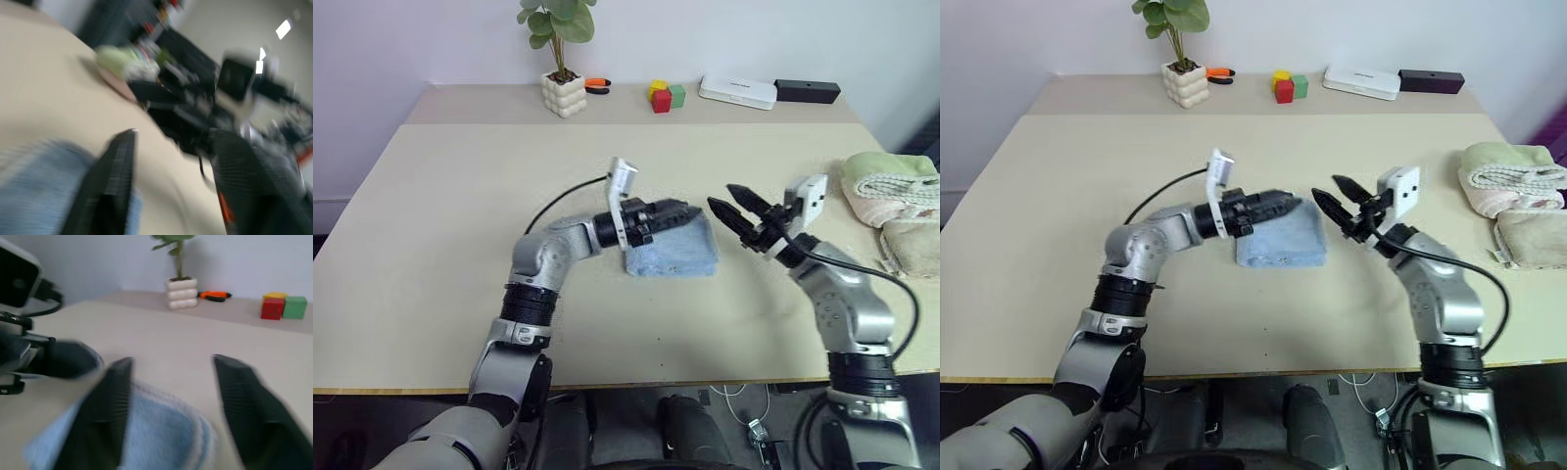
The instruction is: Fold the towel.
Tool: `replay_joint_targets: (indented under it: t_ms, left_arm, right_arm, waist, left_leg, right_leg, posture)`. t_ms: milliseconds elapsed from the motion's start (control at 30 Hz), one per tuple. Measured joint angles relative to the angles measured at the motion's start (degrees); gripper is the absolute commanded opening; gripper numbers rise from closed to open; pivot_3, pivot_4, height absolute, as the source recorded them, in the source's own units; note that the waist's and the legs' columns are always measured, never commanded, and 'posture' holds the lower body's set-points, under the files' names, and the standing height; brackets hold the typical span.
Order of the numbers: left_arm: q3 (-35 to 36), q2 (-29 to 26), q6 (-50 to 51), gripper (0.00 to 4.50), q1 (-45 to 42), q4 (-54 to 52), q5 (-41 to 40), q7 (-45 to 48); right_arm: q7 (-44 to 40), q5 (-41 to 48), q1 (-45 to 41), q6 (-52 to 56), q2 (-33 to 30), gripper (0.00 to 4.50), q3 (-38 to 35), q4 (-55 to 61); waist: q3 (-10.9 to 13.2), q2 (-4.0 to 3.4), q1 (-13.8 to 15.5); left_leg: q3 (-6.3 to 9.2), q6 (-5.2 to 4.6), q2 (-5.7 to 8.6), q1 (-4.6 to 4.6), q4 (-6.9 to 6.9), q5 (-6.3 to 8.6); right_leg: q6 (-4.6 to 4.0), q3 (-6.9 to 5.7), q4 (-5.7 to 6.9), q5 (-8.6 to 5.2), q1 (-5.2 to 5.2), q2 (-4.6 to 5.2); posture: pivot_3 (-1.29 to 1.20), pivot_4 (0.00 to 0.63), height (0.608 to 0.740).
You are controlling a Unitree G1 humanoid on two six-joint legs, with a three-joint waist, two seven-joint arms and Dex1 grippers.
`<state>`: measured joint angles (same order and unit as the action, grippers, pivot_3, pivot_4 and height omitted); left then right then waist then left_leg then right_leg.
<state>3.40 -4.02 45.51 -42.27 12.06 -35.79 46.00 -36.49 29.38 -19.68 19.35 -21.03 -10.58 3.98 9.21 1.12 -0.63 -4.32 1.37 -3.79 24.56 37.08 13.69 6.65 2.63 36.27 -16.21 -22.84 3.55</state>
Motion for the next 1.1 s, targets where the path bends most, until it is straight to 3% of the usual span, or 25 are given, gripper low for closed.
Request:
replay_joint_targets:
  t_ms: [67,100,333,500,733,1100]
  left_arm:
    - [2.30,0.54,-0.30,0.09,1.38,0.05,-0.19,-2.64]
    - [3.17,0.99,-0.66,0.03,1.87,0.43,-0.37,-3.91]
    - [4.58,3.32,-9.65,0.03,1.88,6.32,3.63,-11.72]
    - [1.66,5.97,-18.22,0.03,1.56,14.70,11.13,-16.51]
    - [-2.50,7.02,-22.38,0.03,2.97,16.88,15.52,-16.73]
    - [-2.06,5.47,-24.51,0.03,3.38,18.30,16.72,-18.08]
  right_arm:
    - [2.86,-0.88,-0.57,-0.11,2.17,0.18,1.15,0.24]
    - [4.28,-1.80,-0.98,-0.43,2.99,0.08,1.55,0.25]
    - [11.48,-6.30,-2.26,-2.24,8.87,0.08,4.92,-0.55]
    - [18.46,-13.93,-3.40,-3.06,12.71,0.08,8.70,-8.60]
    - [21.75,-18.58,-2.25,-4.41,12.52,0.08,9.94,-12.52]
    - [25.02,-19.18,0.45,-4.32,11.64,0.08,6.90,-11.51]
  waist:
    - [0.00,0.00,0.02]
    - [0.00,0.00,0.10]
    - [0.01,0.00,0.04]
    - [0.00,0.00,0.01]
    - [0.00,-0.01,-0.06]
    - [-0.01,-0.01,-0.03]
  left_leg:
    - [0.00,0.01,0.00,0.00,0.02,0.00]
    - [0.00,0.02,0.00,0.01,0.02,-0.01]
    - [-0.03,0.02,0.01,0.01,0.03,-0.01]
    - [-0.05,0.03,0.01,-0.01,-0.04,-0.02]
    - [-0.07,0.03,0.01,0.00,-0.03,-0.02]
    - [-0.05,0.03,0.01,-0.07,-0.02,-0.02]
  right_leg:
    - [0.03,0.00,0.01,0.02,0.01,0.00]
    - [0.04,-0.01,0.01,0.02,0.00,0.00]
    - [0.04,0.00,0.01,0.03,0.01,0.00]
    - [0.05,0.00,0.01,0.03,-0.04,-0.01]
    - [0.05,0.01,0.00,0.03,-0.04,-0.01]
    - [0.05,0.00,0.01,0.03,0.06,0.00]
  posture:
    - [0.00,0.150,0.735]
    - [0.00,0.150,0.735]
    - [0.00,0.150,0.735]
    - [0.00,0.150,0.735]
    - [0.00,0.150,0.735]
    - [0.00,0.150,0.735]
